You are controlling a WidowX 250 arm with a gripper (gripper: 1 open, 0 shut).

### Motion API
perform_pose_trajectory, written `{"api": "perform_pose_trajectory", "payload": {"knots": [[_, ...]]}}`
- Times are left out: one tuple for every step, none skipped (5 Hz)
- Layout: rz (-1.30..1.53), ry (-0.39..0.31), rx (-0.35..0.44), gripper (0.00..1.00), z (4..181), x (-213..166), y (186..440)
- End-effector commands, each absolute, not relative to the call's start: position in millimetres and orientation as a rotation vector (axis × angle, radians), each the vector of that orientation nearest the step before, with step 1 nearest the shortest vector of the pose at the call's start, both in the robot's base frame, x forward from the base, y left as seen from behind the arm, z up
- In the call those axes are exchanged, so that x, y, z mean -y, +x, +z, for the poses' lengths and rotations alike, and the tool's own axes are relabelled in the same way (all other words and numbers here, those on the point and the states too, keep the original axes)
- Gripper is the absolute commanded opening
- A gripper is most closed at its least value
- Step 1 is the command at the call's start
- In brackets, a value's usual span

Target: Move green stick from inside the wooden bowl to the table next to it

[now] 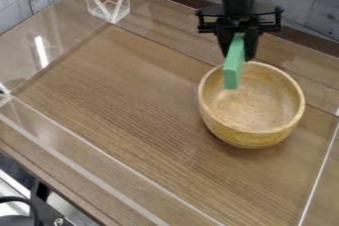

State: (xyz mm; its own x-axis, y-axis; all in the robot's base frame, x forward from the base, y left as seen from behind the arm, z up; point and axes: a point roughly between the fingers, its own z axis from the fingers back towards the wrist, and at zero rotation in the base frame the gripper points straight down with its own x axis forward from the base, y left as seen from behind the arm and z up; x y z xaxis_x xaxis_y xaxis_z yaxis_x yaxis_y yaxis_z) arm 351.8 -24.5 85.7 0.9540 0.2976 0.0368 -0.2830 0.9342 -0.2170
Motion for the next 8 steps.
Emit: {"api": "perform_pose_trajectory", "payload": {"knots": [[0.301,-0.231,0.158,0.00,111.2,29,365],[0.311,-0.239,0.160,0.00,111.0,32,367],[0.325,-0.245,0.163,0.00,109.8,35,370],[0.335,-0.252,0.167,0.00,108.3,39,373],[0.342,-0.259,0.170,0.00,106.9,41,375],[0.352,-0.264,0.172,0.00,108.1,38,376],[0.360,-0.269,0.173,0.00,108.9,35,376],[0.368,-0.274,0.174,0.00,109.7,32,377]]}}
